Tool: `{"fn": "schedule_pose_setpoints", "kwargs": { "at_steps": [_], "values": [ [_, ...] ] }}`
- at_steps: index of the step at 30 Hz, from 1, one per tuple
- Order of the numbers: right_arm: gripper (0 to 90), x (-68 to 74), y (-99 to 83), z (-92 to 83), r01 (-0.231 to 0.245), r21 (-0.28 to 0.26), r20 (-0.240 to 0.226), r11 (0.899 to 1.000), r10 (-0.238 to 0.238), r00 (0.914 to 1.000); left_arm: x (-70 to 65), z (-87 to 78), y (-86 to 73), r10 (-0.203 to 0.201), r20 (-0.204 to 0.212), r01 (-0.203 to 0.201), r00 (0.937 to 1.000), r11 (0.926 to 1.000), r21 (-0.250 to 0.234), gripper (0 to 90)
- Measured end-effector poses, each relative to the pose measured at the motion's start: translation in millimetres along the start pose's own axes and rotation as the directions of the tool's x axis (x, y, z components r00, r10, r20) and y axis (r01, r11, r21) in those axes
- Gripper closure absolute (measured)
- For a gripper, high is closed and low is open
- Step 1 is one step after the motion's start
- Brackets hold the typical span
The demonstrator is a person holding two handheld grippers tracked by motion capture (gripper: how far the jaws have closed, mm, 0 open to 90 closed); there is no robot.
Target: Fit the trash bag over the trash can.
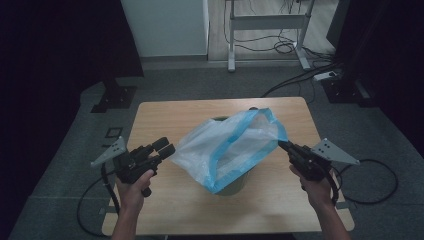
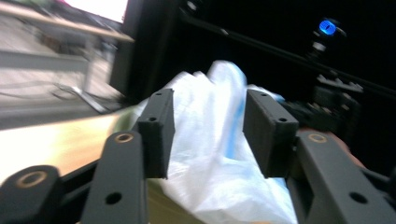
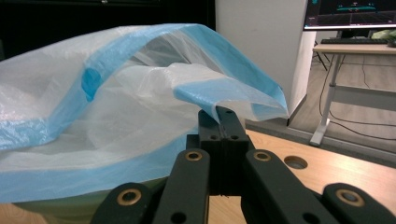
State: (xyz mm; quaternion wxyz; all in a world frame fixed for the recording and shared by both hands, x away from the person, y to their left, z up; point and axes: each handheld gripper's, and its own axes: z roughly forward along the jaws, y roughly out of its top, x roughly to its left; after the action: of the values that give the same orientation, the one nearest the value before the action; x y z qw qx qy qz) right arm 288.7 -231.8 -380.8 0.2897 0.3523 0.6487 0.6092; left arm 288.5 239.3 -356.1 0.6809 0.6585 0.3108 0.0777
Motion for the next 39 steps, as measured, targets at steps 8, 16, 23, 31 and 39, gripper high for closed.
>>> {"fn": "schedule_pose_setpoints", "kwargs": {
  "at_steps": [8,16,23,31,39],
  "values": [
    [89.1,0.3,12.3,7.0,0.011,0.009,-0.006,1.0,-0.011,0.9999,1.4,22.9,4.8,0.025,-0.011,-0.024,0.9996,0.9972,0.071,47.6],
    [89.0,5.9,20.1,7.9,0.028,0.013,-0.011,1.0,-0.028,0.9995,-2.8,50.6,20.0,0.109,-0.003,-0.106,0.9941,0.9712,0.214,48.2],
    [89.0,8.8,25.3,7.4,0.039,0.009,-0.017,0.999,-0.039,0.9991,-2.7,73.7,21.4,0.144,0.004,-0.138,0.9895,0.9347,0.328,67.4],
    [89.0,10.6,15.7,9.1,0.059,0.042,-0.027,0.997,-0.058,0.998,-2.1,72.0,22.3,0.111,-0.008,-0.108,0.9938,0.977,0.184,89.5],
    [89.0,-4.8,-1.9,3.0,0.022,0.093,0.0,0.995,-0.022,0.9998,9.3,54.3,24.8,0.018,-0.039,-0.019,0.9991,0.9996,-0.021,89.5]
  ]
}}
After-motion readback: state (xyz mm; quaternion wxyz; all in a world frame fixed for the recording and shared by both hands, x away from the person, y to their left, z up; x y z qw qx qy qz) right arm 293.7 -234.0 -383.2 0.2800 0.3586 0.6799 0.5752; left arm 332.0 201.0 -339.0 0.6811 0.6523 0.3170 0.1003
